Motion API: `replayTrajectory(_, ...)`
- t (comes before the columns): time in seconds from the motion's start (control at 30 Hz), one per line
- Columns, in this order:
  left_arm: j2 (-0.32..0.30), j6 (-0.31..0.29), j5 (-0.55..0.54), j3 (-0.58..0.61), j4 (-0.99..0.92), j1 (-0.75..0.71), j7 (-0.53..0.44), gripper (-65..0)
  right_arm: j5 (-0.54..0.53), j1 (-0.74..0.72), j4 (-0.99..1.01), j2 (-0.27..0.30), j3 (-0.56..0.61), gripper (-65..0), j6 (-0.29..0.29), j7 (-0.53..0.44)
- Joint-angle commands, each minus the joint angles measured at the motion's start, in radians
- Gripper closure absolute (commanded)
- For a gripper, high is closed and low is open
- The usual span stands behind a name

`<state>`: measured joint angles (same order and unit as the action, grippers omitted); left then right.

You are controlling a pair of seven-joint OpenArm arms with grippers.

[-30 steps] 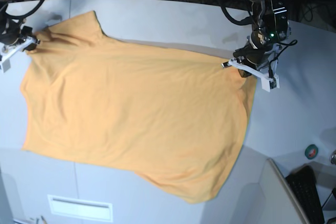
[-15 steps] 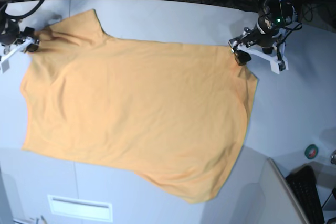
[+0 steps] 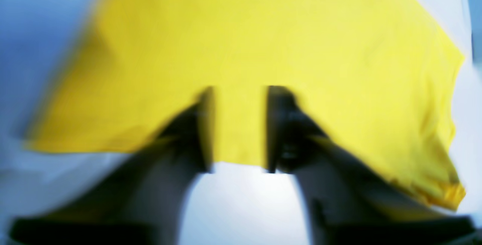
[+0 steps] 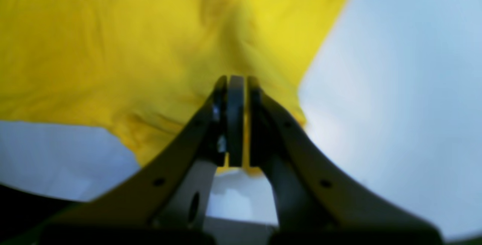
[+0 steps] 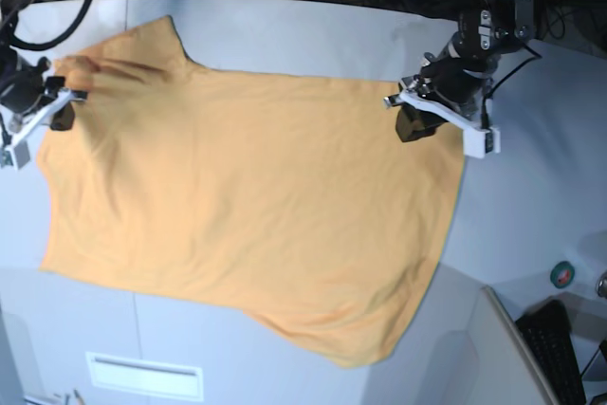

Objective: Layout the t-shirt on the table in an organized manner, then fold the t-shirt properly
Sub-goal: 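Release and regrasp the shoulder corners with both grippers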

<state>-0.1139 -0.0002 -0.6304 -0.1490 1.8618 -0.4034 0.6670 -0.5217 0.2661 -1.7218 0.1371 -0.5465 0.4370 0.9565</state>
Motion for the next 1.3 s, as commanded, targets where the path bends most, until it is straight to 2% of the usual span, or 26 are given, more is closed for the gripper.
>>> replayTrajectory(0.0, -0.004, -0.002, 0.014, 0.022, -0.014, 0.033, -0.020, -1.5, -0.005, -0.018, 0.012, 0.014, 0.009, 0.0, 0.001, -0.018)
replayTrajectory(0.07, 0.001, -0.002, 0.050, 0.047, -0.083, 0.087, -0.020, 0.0, -0.005, -0.035, 0.052, 0.009, 0.026, 0.0, 0.001, -0.018)
replayTrajectory(0.2, 0.020, -0.002, 0.083, 0.006, -0.199, 0.139, -0.022, 0.0, -0.012, -0.012, 0.055, 0.005, 0.013, 0.0, 0.001, -0.020)
replayTrajectory(0.43, 0.020, -0.013, 0.085, -0.252, -0.259, 0.107, -0.022, 0.0, -0.008, 0.089, -0.031, -0.020, -0.119, 0.0, 0.001, -0.029)
replayTrajectory(0.5, 0.018, -0.068, 0.085, -0.321, -0.258, 0.090, -0.022, 0.0, -0.010, 0.123, -0.048, -0.020, -0.120, -1.1, 0.001, -0.032)
replayTrajectory(0.57, 0.018, -0.151, 0.085, -0.383, -0.261, 0.083, -0.022, 0.0, -0.012, 0.149, -0.059, -0.027, -0.119, -17.1, 0.001, -0.034)
replayTrajectory(0.63, 0.018, -0.223, 0.086, -0.424, -0.264, 0.083, -0.019, 0.0, -0.012, 0.161, -0.053, -0.029, -0.119, -29.3, 0.001, -0.041)
replayTrajectory(0.7, 0.018, -0.263, 0.088, -0.449, -0.265, 0.077, -0.017, 0.0, -0.012, 0.180, -0.047, -0.029, -0.114, -36.5, 0.001, -0.063)
replayTrajectory(0.77, 0.018, -0.264, 0.086, -0.458, -0.264, 0.059, -0.020, -1.2, -0.012, 0.193, -0.050, -0.029, -0.111, -37.4, 0.001, -0.077)
replayTrajectory(0.93, 0.026, -0.264, 0.083, -0.450, -0.294, 0.042, -0.022, -45.3, -0.012, 0.198, -0.050, -0.029, -0.109, -36.9, 0.001, -0.074)
replayTrajectory(1.0, 0.027, -0.264, 0.083, -0.450, -0.333, 0.053, -0.022, -56.1, -0.012, 0.201, -0.050, -0.031, -0.109, -36.9, 0.001, -0.074)
replayTrajectory(1.07, 0.029, -0.264, 0.083, -0.450, -0.380, 0.082, -0.022, -59.9, -0.012, 0.203, -0.050, -0.044, -0.109, -36.9, 0.001, -0.077)
replayTrajectory(1.2, 0.029, -0.264, 0.083, -0.449, -0.446, 0.130, -0.022, -59.9, -0.008, 0.203, -0.045, -0.050, -0.117, -36.9, 0.001, -0.083)
replayTrajectory(1.27, 0.026, -0.264, 0.083, -0.412, -0.463, 0.142, -0.022, -59.9, -0.008, 0.200, -0.043, -0.050, -0.119, -36.9, 0.001, -0.083)
